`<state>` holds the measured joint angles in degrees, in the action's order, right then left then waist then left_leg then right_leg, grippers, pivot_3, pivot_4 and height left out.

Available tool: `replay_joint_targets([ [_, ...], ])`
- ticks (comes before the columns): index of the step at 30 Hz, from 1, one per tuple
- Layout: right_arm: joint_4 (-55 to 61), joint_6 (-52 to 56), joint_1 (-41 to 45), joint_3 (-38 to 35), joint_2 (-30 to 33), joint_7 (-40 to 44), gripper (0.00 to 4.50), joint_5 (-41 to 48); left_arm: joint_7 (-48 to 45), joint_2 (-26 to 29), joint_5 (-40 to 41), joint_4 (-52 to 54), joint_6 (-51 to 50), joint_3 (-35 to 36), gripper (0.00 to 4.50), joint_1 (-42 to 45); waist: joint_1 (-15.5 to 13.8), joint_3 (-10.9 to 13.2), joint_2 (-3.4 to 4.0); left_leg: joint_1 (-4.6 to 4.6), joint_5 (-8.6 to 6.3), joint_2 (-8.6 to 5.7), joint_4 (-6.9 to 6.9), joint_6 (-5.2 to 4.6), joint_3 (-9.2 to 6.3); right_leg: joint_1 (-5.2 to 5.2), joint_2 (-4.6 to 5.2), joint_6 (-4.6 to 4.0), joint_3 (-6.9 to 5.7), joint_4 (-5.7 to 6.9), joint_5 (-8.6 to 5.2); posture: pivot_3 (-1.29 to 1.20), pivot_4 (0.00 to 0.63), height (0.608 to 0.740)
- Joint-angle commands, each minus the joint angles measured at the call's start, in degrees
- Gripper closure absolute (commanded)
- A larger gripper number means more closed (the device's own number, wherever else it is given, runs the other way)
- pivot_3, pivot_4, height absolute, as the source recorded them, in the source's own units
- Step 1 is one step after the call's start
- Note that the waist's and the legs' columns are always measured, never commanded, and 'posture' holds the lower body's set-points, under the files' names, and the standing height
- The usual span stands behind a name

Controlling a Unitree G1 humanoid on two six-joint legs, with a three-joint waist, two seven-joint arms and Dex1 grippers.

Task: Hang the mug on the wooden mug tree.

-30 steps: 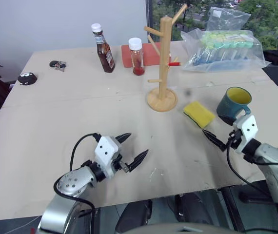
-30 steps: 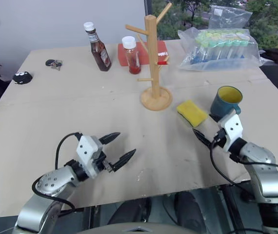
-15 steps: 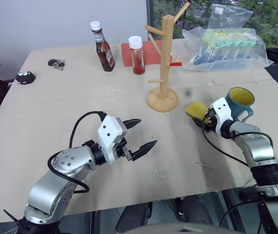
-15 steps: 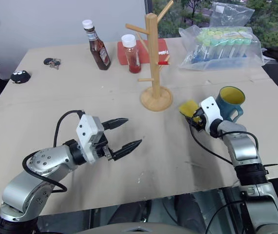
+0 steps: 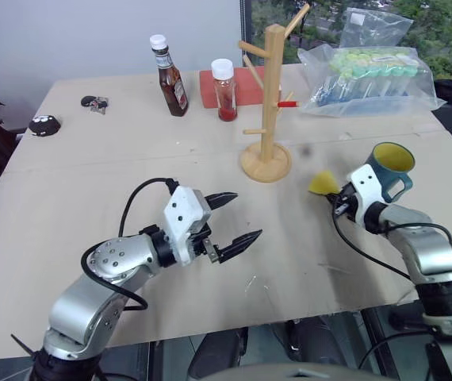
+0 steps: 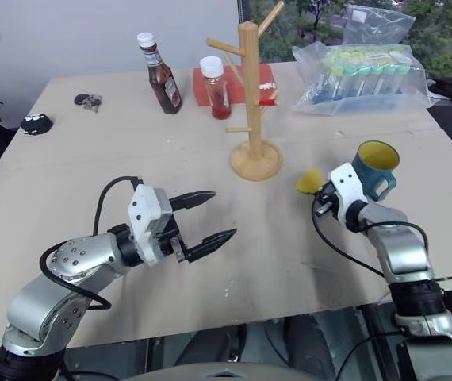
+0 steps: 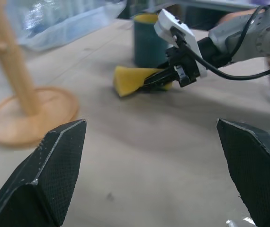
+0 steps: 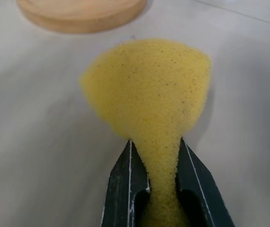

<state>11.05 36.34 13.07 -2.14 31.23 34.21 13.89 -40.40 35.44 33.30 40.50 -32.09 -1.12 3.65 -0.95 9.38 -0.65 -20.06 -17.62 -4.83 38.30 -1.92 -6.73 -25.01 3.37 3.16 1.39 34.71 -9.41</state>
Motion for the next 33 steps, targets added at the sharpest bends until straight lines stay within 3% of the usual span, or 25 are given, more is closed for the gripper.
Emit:
replay_joint_targets([
  [1,14.2,6.7,-9.3,-10.0,5.3,3.3,4.47,7.0,-4.3,0.2,3.0,-0.5,-0.2,-2.3,0.00,4.0,-0.1,0.0,0.00,-0.07,-0.01,-0.01,-0.01,-0.01,-0.12,-0.01,0.05,0.00,-0.13,-0.04,0.00,0.00,0.150,0.740],
  [4,16.5,7.7,-20.2,-21.8,9.5,4.9,4.47,7.7,-8.6,-0.2,3.1,-4.4,-0.1,-5.8,0.00,9.6,-0.1,0.0,0.02,-0.11,-0.01,-0.03,0.00,-0.02,-0.10,-0.04,0.07,0.02,-0.13,-0.05,0.00,0.00,0.150,0.740],
  [7,15.5,7.2,-24.6,-26.0,11.6,5.6,4.47,7.8,-10.5,-1.0,2.4,-7.0,0.8,-7.6,0.00,12.7,0.3,0.0,0.01,-0.08,-0.01,-0.05,0.05,-0.04,0.03,0.01,0.06,0.04,-0.08,-0.04,-0.01,0.00,0.150,0.740],
  [11,7.6,4.4,-22.2,-27.7,12.5,2.1,4.47,5.0,-12.2,-2.8,1.3,-10.1,1.1,-10.4,0.00,16.5,1.2,0.1,-0.13,0.33,-0.14,0.11,0.04,-0.27,0.30,0.39,-0.04,0.29,0.10,-0.04,-0.15,0.00,0.150,0.740],
  [14,-3.3,1.9,-16.6,-24.9,14.3,-1.9,4.47,0.2,-13.0,-4.5,0.9,-11.7,1.1,-12.2,0.00,19.0,1.5,0.1,-0.14,0.39,-0.13,0.11,0.09,-0.29,0.30,0.41,-0.07,0.35,0.10,0.04,-0.11,0.00,0.150,0.740],
  [15,-5.6,1.0,-15.3,-23.9,14.8,-2.4,3.97,-1.0,-13.2,-4.8,0.7,-12.2,1.2,-12.5,0.00,19.4,1.4,0.1,-0.14,0.38,-0.12,0.10,0.15,-0.29,0.32,0.41,-0.06,0.37,0.11,0.04,-0.08,0.00,0.150,0.740],
  [16,-6.8,0.4,-14.5,-23.3,15.1,-2.3,3.82,-1.3,-13.4,-5.0,0.4,-12.6,1.2,-12.6,0.00,19.7,1.4,0.1,-0.14,0.36,0.00,0.09,0.15,-0.07,0.33,0.40,-0.05,0.36,0.12,0.03,-0.06,0.00,0.150,0.740],
  [18,-7.7,0.4,-13.4,-22.8,15.4,-1.5,3.03,-0.9,-13.6,-5.5,-0.1,-13.4,1.5,-12.7,0.00,20.2,1.4,0.1,-0.14,0.34,0.02,0.10,0.12,-0.04,0.30,0.36,-0.06,0.14,0.11,0.02,0.06,0.00,0.150,0.740],
  [24,-4.0,-1.1,-14.4,-26.6,16.2,-3.0,0.05,-1.6,-13.2,-6.9,0.0,-13.6,1.4,-12.1,0.00,20.4,0.8,0.1,-0.09,0.18,-0.02,0.05,0.06,-0.09,0.26,0.20,0.04,0.10,0.12,-0.09,0.07,0.00,0.150,0.740],
  [27,3.9,-0.6,-17.7,-30.1,16.5,-2.1,0.05,-0.7,-12.5,-6.9,0.3,-12.8,0.6,-11.5,0.00,19.8,0.2,0.1,-0.04,0.17,-0.04,0.01,0.06,-0.11,0.28,0.19,0.11,0.13,0.12,-0.10,0.06,0.00,0.150,0.740],
  [33,24.1,16.8,-19.5,-33.0,14.4,-2.4,0.05,9.3,-11.3,-6.5,0.2,-12.7,0.1,-10.1,0.00,19.6,0.1,0.1,-0.06,0.18,-0.04,0.03,0.09,-0.11,0.22,0.23,0.09,0.23,0.07,-0.08,0.01,0.00,0.150,0.740],
])
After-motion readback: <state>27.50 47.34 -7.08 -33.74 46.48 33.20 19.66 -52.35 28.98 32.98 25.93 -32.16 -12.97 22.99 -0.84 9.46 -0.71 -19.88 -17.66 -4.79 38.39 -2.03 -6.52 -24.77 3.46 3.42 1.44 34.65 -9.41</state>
